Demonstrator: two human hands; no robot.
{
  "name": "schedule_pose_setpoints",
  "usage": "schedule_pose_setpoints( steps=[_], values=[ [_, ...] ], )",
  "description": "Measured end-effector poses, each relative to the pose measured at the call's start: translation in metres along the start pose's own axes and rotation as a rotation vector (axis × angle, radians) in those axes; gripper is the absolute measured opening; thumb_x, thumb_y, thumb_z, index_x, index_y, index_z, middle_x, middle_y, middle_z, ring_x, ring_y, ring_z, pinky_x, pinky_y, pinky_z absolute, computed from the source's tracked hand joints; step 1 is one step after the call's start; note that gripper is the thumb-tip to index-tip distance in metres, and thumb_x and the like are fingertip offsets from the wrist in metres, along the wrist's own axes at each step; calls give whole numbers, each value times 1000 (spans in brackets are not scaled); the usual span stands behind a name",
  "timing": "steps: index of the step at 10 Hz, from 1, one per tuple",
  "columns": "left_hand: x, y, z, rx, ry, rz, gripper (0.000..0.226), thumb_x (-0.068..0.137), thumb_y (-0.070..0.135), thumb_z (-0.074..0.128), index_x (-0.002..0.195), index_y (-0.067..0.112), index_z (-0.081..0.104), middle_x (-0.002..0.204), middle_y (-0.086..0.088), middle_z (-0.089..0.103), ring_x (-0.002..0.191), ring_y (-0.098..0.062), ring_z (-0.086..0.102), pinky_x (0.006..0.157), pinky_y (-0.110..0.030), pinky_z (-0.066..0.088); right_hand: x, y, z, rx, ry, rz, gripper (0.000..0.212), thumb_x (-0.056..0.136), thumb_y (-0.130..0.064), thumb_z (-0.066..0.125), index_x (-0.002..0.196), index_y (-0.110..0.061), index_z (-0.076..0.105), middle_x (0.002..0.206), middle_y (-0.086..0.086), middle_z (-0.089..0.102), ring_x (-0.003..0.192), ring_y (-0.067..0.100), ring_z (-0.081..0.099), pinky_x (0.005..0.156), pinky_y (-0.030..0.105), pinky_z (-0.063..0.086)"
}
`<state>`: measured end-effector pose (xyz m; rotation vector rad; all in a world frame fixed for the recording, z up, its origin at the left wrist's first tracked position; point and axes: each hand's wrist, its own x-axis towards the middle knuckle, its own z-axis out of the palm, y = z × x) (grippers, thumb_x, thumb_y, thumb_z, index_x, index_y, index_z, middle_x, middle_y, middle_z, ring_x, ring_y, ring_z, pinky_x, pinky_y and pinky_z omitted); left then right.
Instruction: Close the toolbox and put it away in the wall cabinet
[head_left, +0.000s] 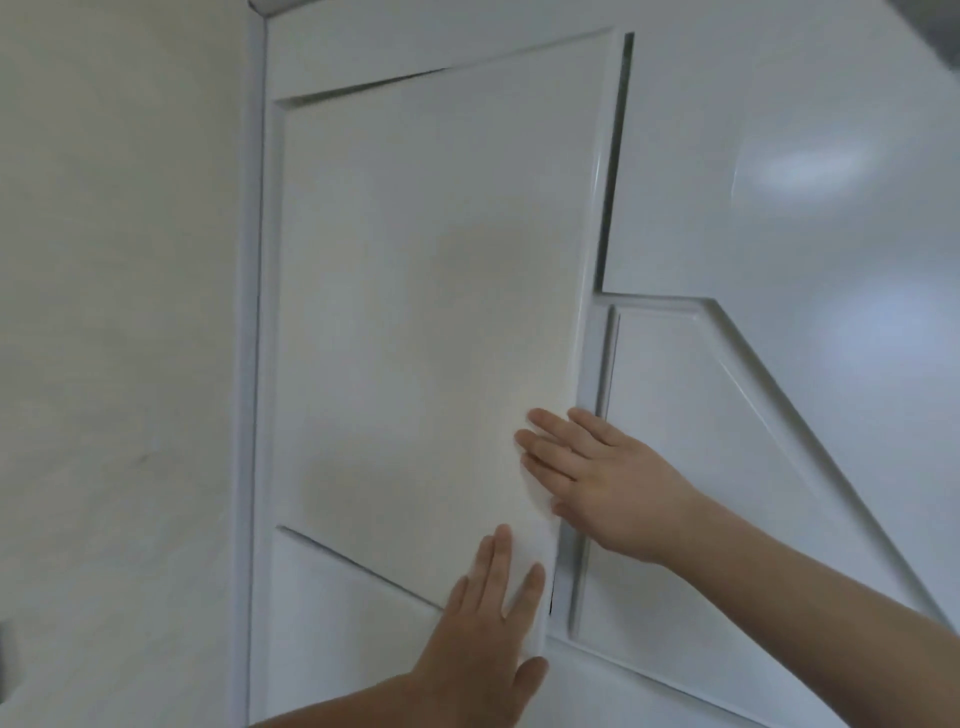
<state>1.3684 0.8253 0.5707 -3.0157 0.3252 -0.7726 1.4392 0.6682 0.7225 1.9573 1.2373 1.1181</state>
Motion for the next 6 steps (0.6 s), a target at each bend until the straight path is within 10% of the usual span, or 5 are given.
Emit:
schedule_pose_setpoints(
  steps=[1, 4, 6],
  values=[
    [19, -7, 11, -82, -88, 20, 77, 92, 46, 32, 150, 22, -13, 150, -14, -40, 142, -31, -30, 120, -43, 4, 3, 7, 10, -29, -104, 40, 56, 84, -40, 62, 130, -10, 54, 145, 8, 46, 139, 31, 30, 111, 55, 26],
    [32, -10, 23, -79, -122, -24, 84, 90, 48, 34, 150, 16, -16, 152, -13, -38, 142, -29, -29, 120, -43, 2, 9, 9, 20, 59, -145, 82, 55, 89, -34, 55, 137, -10, 46, 151, 5, 37, 143, 27, 20, 114, 55, 17],
    [20, -14, -42, -586, -212, -168, 68, 91, 36, 49, 151, 16, 21, 162, -6, 14, 143, -18, 26, 117, -34, 21, 13, -4, -3, 275, -203, 214, 54, 96, -36, 39, 145, -17, 29, 159, 3, 15, 146, 21, 3, 118, 41, -2]
  ],
)
